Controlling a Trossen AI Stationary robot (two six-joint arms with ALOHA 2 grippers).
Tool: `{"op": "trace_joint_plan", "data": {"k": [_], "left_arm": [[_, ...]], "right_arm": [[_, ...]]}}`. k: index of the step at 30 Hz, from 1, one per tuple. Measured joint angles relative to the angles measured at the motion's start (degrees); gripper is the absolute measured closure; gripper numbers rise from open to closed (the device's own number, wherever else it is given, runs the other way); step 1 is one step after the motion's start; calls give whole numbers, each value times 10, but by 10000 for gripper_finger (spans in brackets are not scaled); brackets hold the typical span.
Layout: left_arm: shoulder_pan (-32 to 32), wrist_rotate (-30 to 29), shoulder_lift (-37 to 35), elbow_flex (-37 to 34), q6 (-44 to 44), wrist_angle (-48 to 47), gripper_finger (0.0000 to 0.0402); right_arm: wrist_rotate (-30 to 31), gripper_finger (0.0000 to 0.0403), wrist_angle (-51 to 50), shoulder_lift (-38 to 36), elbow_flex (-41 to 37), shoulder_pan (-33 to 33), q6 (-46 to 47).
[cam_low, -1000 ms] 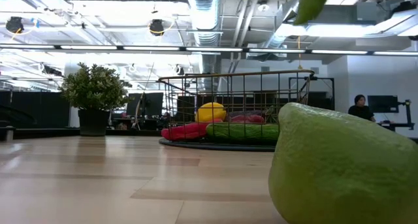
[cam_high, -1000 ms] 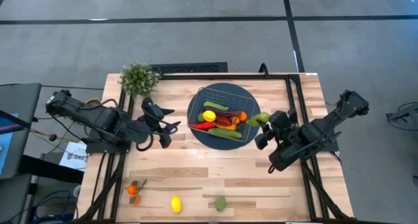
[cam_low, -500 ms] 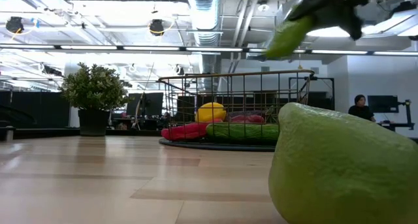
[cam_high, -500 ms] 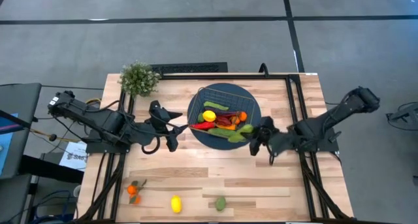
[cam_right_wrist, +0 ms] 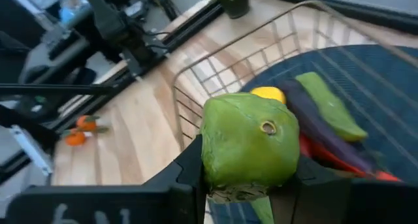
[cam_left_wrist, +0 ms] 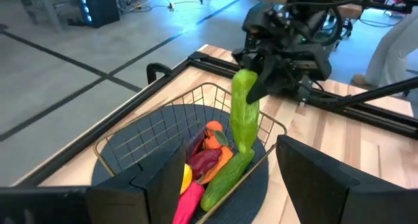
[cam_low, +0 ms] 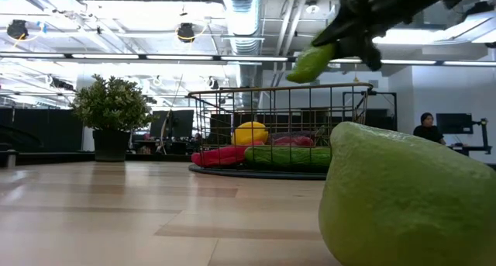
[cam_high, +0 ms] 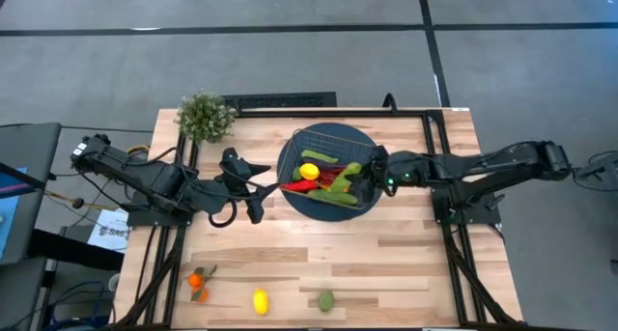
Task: Build produce basket
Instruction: Put the cucumber into the wire basket
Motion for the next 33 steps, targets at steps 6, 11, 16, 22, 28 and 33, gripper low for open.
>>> {"op": "trace_joint_plan", "data": {"k": [6,11,16,22,28,33], "left_arm": [[0,1,0,0,44,4,176],[0,21,0,0,73,4,176],[0,56,0,0,85,6,176],[0,62,0,0,85,6,176],[0,62,0,0,80,6,176],[0,61,0,0,71,6,176]], "right_arm": [[-51,284,143,76,0,-34,0],[-110,284,263,154,0,-59,19],[-139,284,313,207,0,-69,51],[-142,284,316,219,0,-68,61],[-142,284,305,212,1,-68,60],[-140,284,278,212,1,-72,56]]}}
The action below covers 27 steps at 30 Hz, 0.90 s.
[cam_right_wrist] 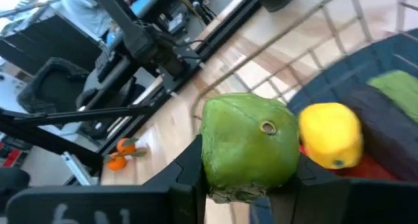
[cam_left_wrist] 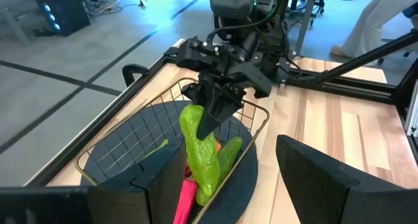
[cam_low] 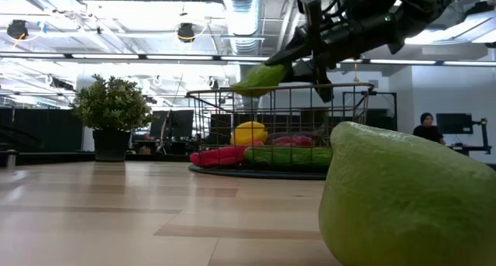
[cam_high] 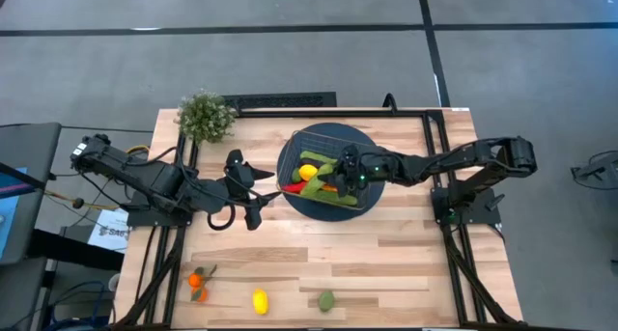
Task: Build produce basket
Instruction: Put the cucumber into the wire basket
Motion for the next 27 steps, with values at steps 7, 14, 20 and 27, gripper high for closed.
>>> {"op": "trace_joint_plan", "data": {"k": [7,14,20,27], "left_arm": [[0,-1,0,0,-5,0,176],[12,-1,0,0,-5,0,176],[24,7,0,0,-4,0,176],[34,14,0,0,4,2,176]], "right_arm": [[30,285,-95,-7,0,1,-2],[56,286,-153,-33,3,-1,-9],[73,286,-236,-53,31,-4,-25],[74,286,-270,-49,44,-3,-35]]}}
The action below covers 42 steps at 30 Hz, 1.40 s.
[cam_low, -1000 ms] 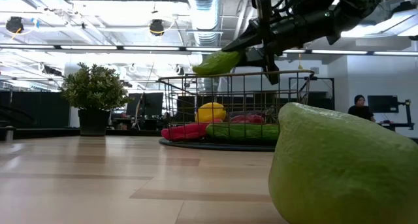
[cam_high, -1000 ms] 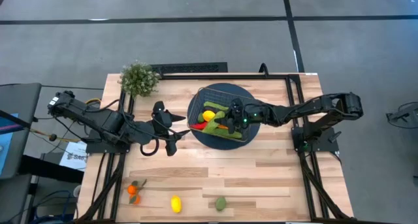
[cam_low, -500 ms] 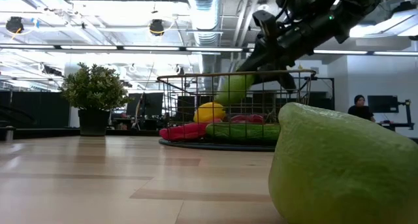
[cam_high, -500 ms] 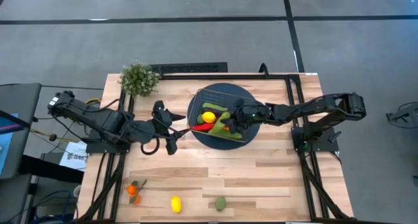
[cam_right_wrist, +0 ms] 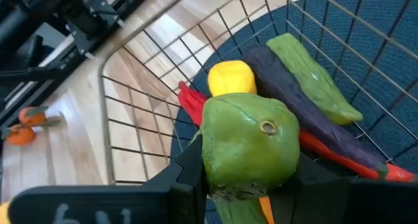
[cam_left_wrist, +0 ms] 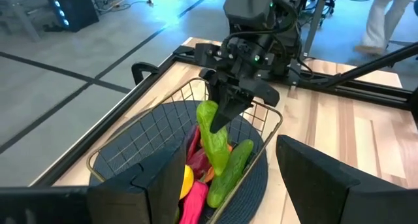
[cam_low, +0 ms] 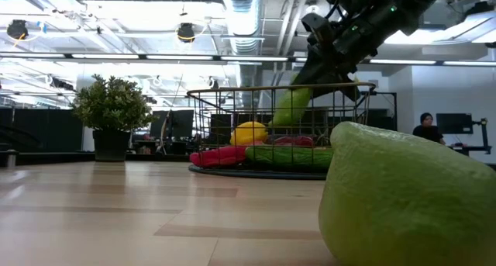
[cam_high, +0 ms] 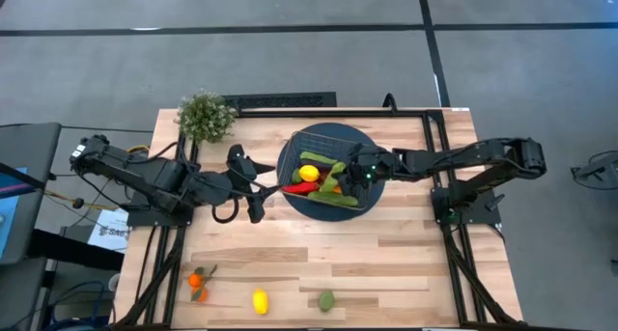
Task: Build produce basket
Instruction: Put the cucumber into the wire basket
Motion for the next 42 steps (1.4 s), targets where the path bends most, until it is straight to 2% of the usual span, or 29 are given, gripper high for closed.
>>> {"op": "trace_joint_plan", "data": {"k": [15,30,36,39,42], "left_arm": [[0,0,0,0,5,-2,176],[0,1,0,0,-10,-2,176],[0,1,0,0,-10,-2,176],[0,1,0,0,-10,-2,176],[0,0,0,0,-10,-2,176]], "right_arm": [[7,286,-23,0,0,-26,-2],[29,284,-23,0,0,-2,-8],[33,183,-51,0,0,-7,12],[33,166,-61,-1,1,-7,12],[33,168,-86,-2,28,-6,-3]]}}
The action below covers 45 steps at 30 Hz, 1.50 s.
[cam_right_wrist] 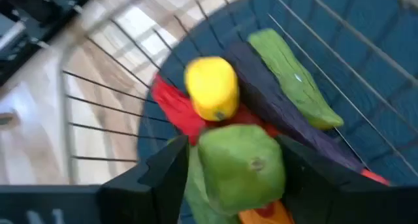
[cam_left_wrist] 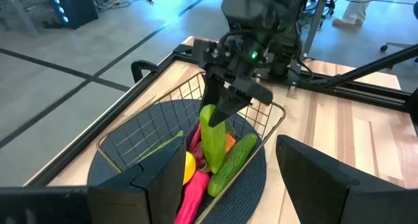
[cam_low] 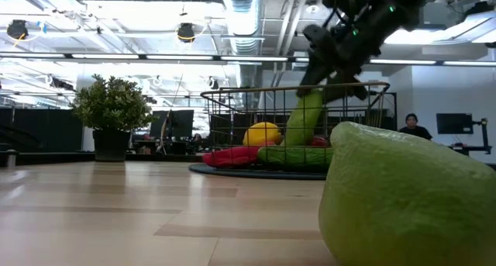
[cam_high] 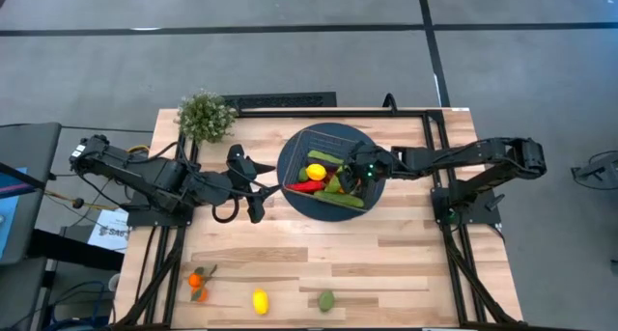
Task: Build produce basket
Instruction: Put the cucumber into the wire basket, then put the orange tangerine into the wire basket
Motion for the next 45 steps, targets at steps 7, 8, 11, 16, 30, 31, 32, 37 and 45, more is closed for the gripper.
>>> {"op": "trace_joint_plan", "data": {"k": [7,8,11,16,30,31,32,37,45], "left_arm": [[0,0,0,0,1,-2,176],[0,0,0,0,1,-3,176],[0,0,0,0,1,-11,176],[0,1,0,0,-3,-20,176],[0,16,0,0,-3,-23,176],[0,16,0,0,-3,-23,176],[0,16,0,0,-3,-23,176],[0,16,0,0,-5,-23,176],[0,16,0,0,-16,-23,176]], "right_arm": [[0,194,-54,-1,86,6,-70],[0,197,-58,-1,98,10,-77],[-5,206,-103,0,151,35,-100],[8,222,-260,0,293,111,-150],[241,275,-676,-1,586,382,87],[250,276,-689,-1,592,396,106],[258,277,-697,-1,595,408,121],[266,287,-703,0,596,437,141],[220,384,-717,5,596,462,199]]}}
